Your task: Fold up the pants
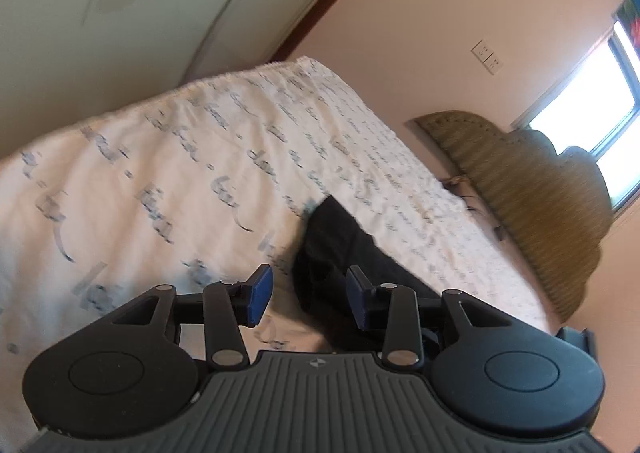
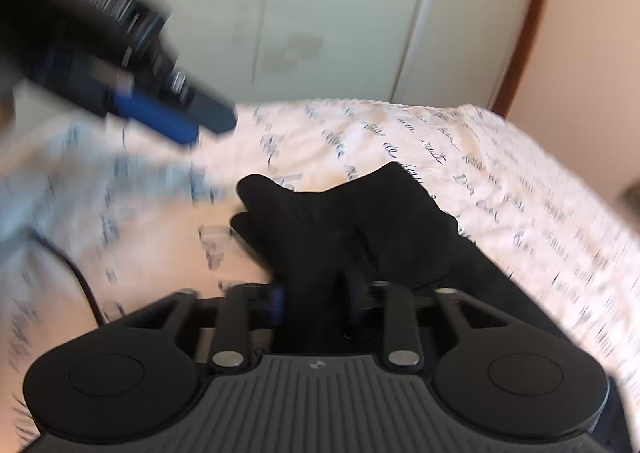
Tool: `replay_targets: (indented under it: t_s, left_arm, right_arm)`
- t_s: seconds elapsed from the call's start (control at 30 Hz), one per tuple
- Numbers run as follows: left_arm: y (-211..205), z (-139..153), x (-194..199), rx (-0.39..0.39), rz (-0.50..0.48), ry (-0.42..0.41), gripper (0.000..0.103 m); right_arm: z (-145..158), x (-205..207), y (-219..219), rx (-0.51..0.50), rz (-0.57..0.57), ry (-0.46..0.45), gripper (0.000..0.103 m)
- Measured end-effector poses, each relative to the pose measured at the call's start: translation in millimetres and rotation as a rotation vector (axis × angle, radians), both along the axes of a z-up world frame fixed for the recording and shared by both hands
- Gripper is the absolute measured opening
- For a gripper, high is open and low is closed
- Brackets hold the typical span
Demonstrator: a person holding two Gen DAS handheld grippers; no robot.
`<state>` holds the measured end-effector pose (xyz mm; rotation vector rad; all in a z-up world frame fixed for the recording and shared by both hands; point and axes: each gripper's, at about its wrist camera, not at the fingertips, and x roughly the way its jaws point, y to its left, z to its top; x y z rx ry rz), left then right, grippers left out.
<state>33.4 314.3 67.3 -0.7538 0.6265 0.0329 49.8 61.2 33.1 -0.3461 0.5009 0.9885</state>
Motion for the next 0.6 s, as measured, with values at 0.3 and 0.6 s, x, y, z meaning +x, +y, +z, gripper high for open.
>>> replay_targets:
  t_s: [0.3,0.6]
  left_arm:
    - [-4,-33,58,-0.349,-0.059,0.047,0.047]
    - [-3,-18,55,-0.287,-0.016,0.039,0.049]
  right_arm:
    - [2,3,-7,0.04,-0.032,0.037,0.018]
    - [3,11,-11,0.065,-0.057,0.046,0.018]
